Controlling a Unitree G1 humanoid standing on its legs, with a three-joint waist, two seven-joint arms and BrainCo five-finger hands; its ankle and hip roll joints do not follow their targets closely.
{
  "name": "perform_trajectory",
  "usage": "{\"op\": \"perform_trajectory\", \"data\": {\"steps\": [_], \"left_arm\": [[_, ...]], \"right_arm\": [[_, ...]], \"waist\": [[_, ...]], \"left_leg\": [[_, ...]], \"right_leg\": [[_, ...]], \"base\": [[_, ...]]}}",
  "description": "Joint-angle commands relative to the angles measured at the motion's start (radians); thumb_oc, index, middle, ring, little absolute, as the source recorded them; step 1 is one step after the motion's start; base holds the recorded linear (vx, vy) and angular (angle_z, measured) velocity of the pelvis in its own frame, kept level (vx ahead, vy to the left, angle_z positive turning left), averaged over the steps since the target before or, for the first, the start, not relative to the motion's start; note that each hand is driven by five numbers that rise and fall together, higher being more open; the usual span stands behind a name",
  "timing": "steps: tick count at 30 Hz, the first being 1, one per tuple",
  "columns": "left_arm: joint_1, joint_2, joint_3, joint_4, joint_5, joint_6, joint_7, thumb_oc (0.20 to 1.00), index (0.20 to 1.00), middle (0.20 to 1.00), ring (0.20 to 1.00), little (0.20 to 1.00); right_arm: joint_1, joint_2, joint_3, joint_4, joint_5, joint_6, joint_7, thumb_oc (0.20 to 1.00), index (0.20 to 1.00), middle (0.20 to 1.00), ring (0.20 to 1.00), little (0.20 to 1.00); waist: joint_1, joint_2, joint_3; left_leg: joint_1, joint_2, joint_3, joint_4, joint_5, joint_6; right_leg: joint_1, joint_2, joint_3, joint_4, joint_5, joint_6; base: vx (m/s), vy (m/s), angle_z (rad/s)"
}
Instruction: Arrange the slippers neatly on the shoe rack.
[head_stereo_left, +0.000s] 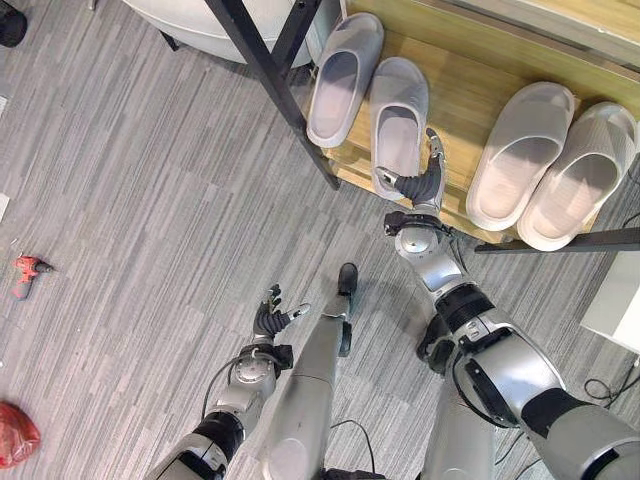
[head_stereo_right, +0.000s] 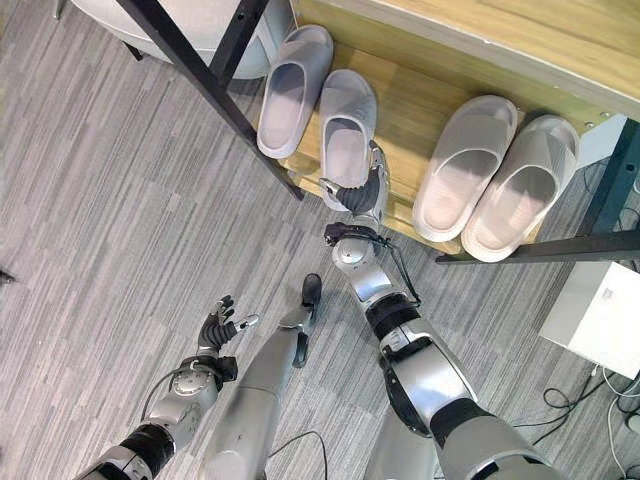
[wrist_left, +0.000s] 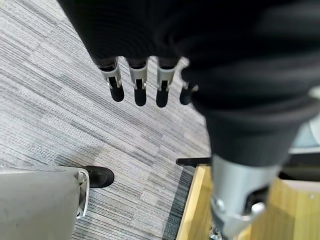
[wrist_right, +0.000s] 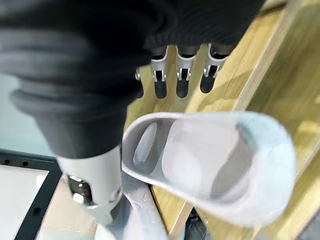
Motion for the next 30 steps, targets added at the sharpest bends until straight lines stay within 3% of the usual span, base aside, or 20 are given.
{"op": "perform_trajectory", "data": {"steps": [1,2,5,14,22,25,30], "left_arm": [[-0.079,0.004,-0.006,0.026,-0.044,-0.016,0.028,1.000,1.000,1.000,1.000,1.000],[-0.129,-0.005,-0.008,0.058,-0.058,-0.012,0.034,1.000,1.000,1.000,1.000,1.000],[-0.212,-0.028,-0.005,0.113,-0.075,-0.008,0.050,1.000,1.000,1.000,1.000,1.000],[-0.371,-0.080,-0.008,0.231,-0.105,-0.006,0.073,1.000,1.000,1.000,1.000,1.000],[-0.551,-0.117,-0.015,0.351,-0.146,0.014,0.085,1.000,1.000,1.000,1.000,1.000],[-0.580,-0.123,-0.018,0.365,-0.156,0.020,0.080,1.000,1.000,1.000,1.000,1.000],[-0.419,-0.083,-0.050,0.259,-0.132,-0.007,0.046,1.000,1.000,1.000,1.000,1.000]], "right_arm": [[-0.073,-0.005,-0.012,-0.001,0.230,-0.111,0.046,1.000,1.000,1.000,1.000,1.000],[-0.094,0.011,-0.025,0.040,0.326,-0.132,0.071,1.000,1.000,1.000,1.000,1.000],[-0.123,0.032,-0.031,0.088,0.407,-0.146,0.098,1.000,1.000,1.000,1.000,1.000],[-0.168,0.061,-0.032,0.156,0.490,-0.155,0.135,1.000,1.000,1.000,1.000,1.000],[-0.240,0.117,-0.037,0.198,0.704,-0.190,0.219,1.000,1.000,1.000,1.000,1.000],[-0.299,0.113,-0.045,0.240,0.737,-0.180,0.232,1.000,1.000,1.000,1.000,1.000],[-0.432,0.038,-0.064,0.324,0.732,-0.155,0.230,1.000,1.000,1.000,1.000,1.000]], "waist": [[0.038,0.018,0.037],[0.040,0.016,0.038],[0.040,0.015,0.042],[0.027,0.013,0.048],[0.011,0.006,0.044],[0.016,0.008,0.040],[0.059,0.025,0.029]], "left_leg": [[0.021,-0.018,-0.003,0.117,-0.201,-0.009],[0.021,-0.018,-0.003,0.119,-0.202,-0.011],[0.019,-0.017,-0.002,0.125,-0.204,-0.012],[0.011,-0.012,0.004,0.135,-0.206,-0.012],[0.000,-0.009,0.003,0.137,-0.203,-0.017],[-0.004,-0.009,0.002,0.138,-0.200,-0.019],[0.001,-0.017,-0.005,0.135,-0.199,-0.020]], "right_leg": [[0.103,0.036,0.037,-0.092,-0.004,0.040],[0.101,0.035,0.037,-0.091,-0.006,0.040],[0.097,0.037,0.039,-0.086,-0.010,0.038],[0.085,0.042,0.046,-0.082,-0.012,0.037],[0.075,0.047,0.051,-0.079,-0.014,0.036],[0.071,0.048,0.051,-0.077,-0.015,0.036],[0.078,0.044,0.050,-0.070,-0.021,0.037]], "base": [[0.00,0.000,0.00],[0.00,0.000,0.00],[0.00,0.000,0.00],[0.00,0.000,0.00],[0.00,-0.001,0.00],[0.00,0.000,0.00],[0.00,-0.003,0.01]]}}
